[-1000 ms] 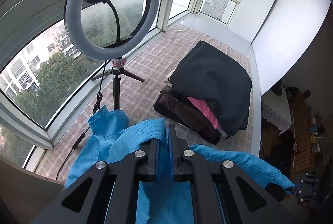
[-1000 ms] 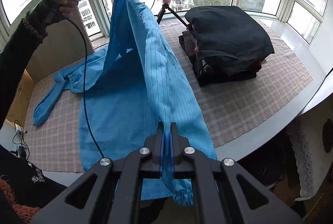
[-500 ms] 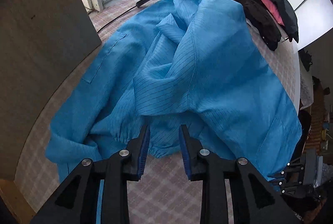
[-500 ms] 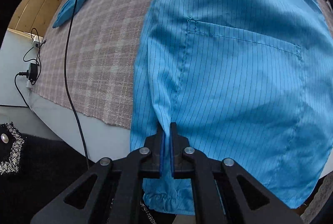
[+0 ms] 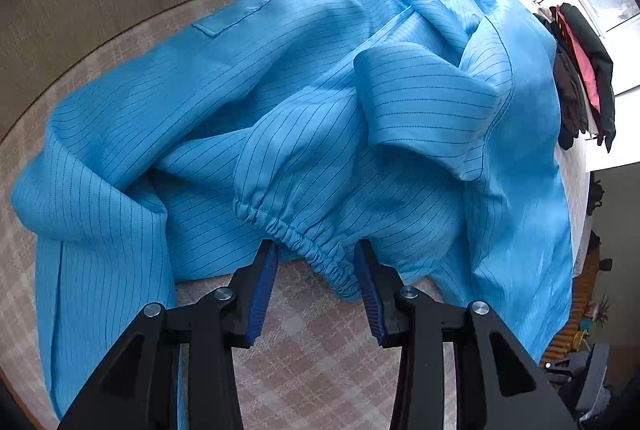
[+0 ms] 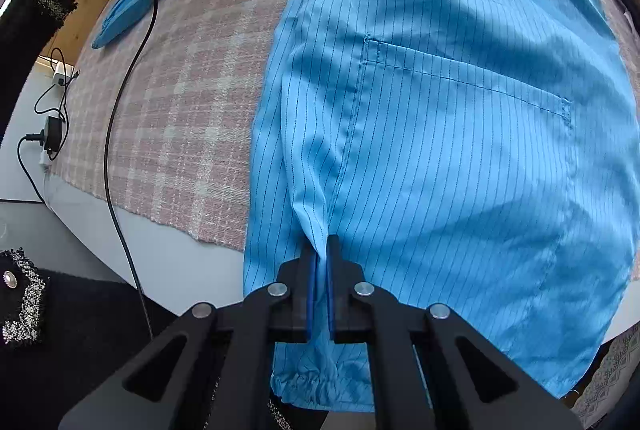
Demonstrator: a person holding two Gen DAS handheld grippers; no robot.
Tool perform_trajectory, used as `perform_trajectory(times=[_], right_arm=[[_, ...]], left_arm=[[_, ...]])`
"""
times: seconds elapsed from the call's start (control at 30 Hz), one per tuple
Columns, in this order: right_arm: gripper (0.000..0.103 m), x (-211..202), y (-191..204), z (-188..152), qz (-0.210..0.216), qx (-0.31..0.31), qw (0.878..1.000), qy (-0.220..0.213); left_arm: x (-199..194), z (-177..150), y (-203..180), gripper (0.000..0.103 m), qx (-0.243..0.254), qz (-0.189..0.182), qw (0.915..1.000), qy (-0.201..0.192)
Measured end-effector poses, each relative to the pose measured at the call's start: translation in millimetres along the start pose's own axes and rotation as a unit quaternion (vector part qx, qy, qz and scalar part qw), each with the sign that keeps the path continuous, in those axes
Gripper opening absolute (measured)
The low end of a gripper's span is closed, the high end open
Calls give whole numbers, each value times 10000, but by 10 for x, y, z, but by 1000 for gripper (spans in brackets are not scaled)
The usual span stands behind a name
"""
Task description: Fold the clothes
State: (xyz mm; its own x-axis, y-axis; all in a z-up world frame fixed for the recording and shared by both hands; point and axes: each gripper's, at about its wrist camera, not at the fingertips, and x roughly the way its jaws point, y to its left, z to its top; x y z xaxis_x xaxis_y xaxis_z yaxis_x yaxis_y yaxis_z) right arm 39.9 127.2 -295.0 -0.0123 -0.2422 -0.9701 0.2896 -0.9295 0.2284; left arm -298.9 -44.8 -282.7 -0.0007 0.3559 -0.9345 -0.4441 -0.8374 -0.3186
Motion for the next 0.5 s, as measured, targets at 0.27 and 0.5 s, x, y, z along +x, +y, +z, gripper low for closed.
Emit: perform_trajectory(times=[0.27,0.5], right_arm=[[4,32,-77,-51,51,44,10000,4],[4,2,-150,21,100,-43,9999,17]], left_arm=[[-365,-63,62,7,-51,-82,9994,-343],[-1591,-290,781,7,-293,698,9900,-1191]])
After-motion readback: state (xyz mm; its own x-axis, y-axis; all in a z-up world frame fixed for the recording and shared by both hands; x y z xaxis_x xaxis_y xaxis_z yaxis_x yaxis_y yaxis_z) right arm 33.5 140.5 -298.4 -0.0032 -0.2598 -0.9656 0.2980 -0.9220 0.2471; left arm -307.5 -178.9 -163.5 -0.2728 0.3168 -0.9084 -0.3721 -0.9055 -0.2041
